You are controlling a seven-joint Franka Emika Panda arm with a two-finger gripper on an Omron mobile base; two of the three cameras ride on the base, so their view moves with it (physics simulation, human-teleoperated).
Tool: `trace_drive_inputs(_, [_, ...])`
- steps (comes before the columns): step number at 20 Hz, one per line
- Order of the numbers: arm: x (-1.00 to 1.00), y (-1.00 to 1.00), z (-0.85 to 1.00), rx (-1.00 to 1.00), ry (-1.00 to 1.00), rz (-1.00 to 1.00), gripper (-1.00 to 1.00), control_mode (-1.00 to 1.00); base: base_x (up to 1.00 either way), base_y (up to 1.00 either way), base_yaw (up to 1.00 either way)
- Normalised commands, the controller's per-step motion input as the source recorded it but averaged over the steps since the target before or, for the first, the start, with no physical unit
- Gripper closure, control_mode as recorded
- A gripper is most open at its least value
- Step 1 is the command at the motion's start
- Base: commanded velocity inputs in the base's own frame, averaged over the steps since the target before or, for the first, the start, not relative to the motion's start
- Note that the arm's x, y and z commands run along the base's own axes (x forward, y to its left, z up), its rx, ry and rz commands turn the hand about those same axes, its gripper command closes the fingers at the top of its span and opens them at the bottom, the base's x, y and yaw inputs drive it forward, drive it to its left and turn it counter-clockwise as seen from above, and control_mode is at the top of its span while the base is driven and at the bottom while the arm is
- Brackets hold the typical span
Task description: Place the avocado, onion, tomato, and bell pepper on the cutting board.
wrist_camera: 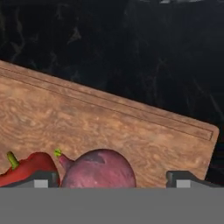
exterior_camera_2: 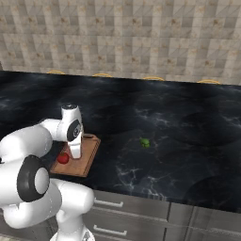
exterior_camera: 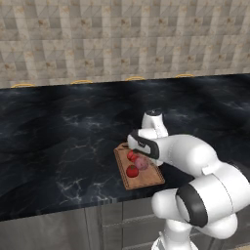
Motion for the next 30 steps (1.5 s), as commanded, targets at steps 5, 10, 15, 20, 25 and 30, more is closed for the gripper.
trace_drive_inputs(5, [0.02,-0.66,0.51,-0.06,0.09,-0.06,-1.00,-1.00,0.00,0.00,0.00])
trace_drive_inputs(10, [0.09,-0.95,0.28,-0.03,0.07,0.00,-1.00,-1.00,0.00,0.00,0.00])
trace_drive_inputs(15, [0.13,-0.99,0.15,0.00,0.02,0.00,-1.00,-1.00,0.00,0.00,0.00])
trace_drive_inputs(20, [0.22,-1.00,0.07,0.00,0.02,0.00,-1.00,-1.00,0.00,0.00,0.00])
trace_drive_inputs(25, [0.36,-0.87,0.00,0.00,0.01,0.05,-1.00,-1.00,0.00,0.00,0.00])
trace_drive_inputs(30, [0.79,-0.41,0.00,0.02,0.00,0.16,-1.00,-1.00,0.00,0.00,0.00])
